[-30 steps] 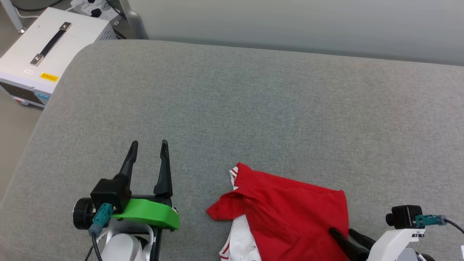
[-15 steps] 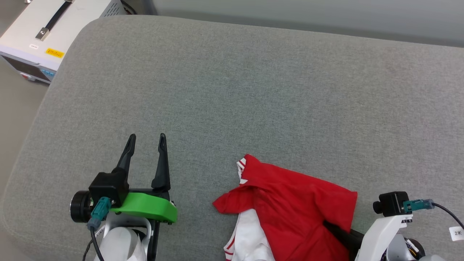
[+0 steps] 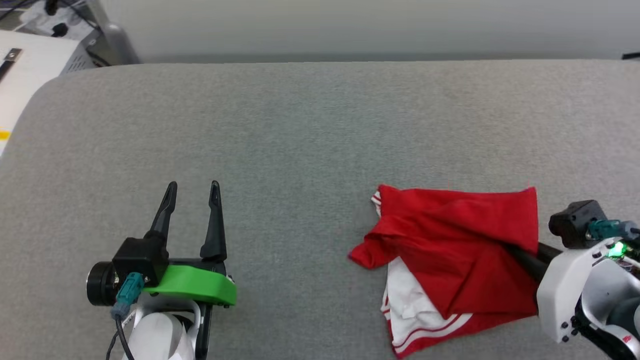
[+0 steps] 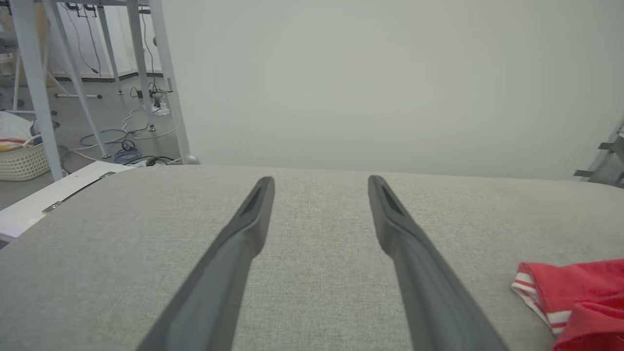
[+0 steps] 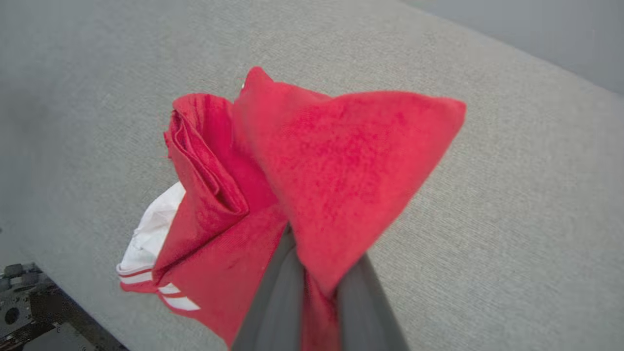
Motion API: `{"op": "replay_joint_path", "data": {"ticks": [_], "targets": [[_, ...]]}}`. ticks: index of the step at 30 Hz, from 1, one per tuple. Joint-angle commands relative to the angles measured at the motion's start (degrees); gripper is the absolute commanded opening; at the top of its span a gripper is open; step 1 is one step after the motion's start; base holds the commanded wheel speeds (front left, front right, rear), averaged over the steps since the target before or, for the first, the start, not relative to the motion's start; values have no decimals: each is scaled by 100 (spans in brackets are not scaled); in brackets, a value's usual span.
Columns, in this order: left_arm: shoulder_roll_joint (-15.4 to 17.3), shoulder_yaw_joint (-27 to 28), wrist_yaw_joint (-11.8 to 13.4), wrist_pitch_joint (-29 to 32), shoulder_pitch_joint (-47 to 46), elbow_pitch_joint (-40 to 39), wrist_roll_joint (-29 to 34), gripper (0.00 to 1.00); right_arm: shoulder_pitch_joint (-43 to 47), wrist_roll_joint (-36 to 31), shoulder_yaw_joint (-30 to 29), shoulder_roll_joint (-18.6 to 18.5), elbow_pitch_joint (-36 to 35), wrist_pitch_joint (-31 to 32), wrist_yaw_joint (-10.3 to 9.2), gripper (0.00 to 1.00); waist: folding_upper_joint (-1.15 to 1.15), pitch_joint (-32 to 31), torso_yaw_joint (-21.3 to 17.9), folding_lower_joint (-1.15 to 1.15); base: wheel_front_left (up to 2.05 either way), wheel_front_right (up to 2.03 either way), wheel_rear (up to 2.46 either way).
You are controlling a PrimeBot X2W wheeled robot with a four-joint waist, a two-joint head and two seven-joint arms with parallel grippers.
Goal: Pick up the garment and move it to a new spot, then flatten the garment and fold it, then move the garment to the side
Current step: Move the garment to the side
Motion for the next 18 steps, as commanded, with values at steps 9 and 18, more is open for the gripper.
{"op": "replay_joint_path", "data": {"ticks": [9, 18], "targets": [[132, -10, -134, -33, -324, -223, 244, 100, -538, -131, -298, -380, -249, 96, -5, 0, 0, 760, -1673, -1, 0, 0, 0], [431, -266, -318, 217, -1028, -616, 515, 100, -1391, 143, -524, -600, 939, -552, -5, 0, 0, 1719, -2196, -1, 0, 0, 0]]}}
